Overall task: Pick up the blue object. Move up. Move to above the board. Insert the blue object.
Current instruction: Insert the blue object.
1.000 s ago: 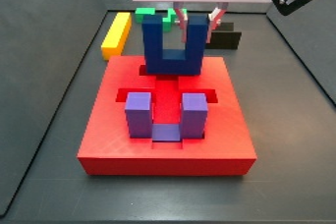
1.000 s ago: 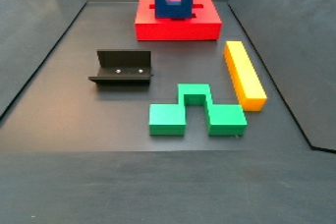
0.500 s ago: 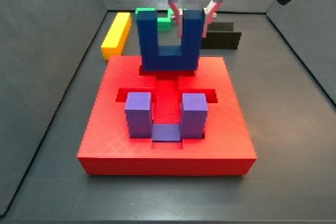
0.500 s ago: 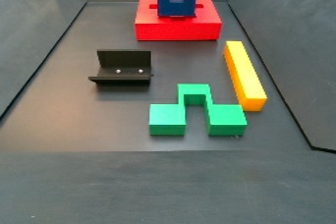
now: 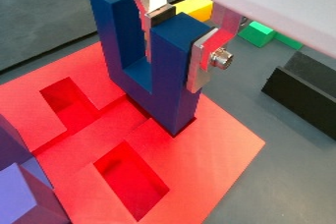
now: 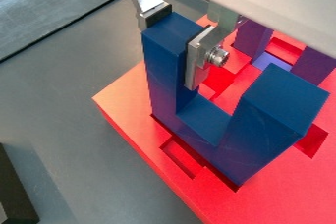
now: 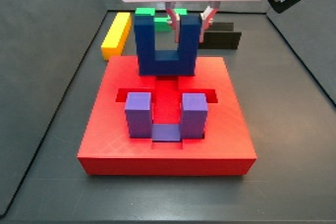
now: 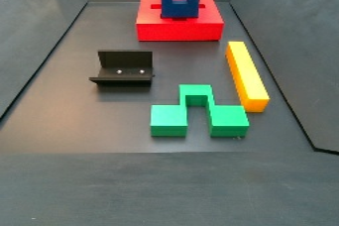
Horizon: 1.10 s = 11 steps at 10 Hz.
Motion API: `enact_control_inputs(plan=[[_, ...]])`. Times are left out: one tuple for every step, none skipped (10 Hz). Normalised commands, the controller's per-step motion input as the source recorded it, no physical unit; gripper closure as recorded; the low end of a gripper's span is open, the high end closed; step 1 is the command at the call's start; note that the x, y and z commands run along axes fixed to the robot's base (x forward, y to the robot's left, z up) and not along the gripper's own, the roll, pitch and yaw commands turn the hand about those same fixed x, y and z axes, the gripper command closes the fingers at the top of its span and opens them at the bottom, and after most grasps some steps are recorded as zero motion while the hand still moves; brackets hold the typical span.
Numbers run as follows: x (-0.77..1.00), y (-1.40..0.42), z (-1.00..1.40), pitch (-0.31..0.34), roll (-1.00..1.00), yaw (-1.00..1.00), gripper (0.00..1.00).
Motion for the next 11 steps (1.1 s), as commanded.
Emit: enact_control_inputs(plan=[[0.05,0.06,-0.29,0.034,0.05,0.0,1.0],[0.22,0.13,-0.38,0.027,0.0,0.0,1.0],[0.27,0.0,-0.34,0.0,0.0,-0.01,1.0],[0.23,0.0,-0.36,0.0,-0.02,-0.12,1.0],[0.08,0.0,-0.32,-0.027,-0.02,-0.15,1.0],[0.01,0.0,-0.27,-0.073,-0.06,-0.19,1.0],[0.07,-0.01,-0.2,-0.04,-0.07,-0.17,1.0],[0.12,0.03,-0.11,-0.067,-0.11,-0.23,1.0],[0.1,0.18,-0.13,-0.101,-0.17,-0.27,1.0],[0.11,0.17,-0.09,-0.129,-0.23,-0.26,1.0],[0.2,0.19,-0.19,-0.107,-0.23,-0.13,1.0]])
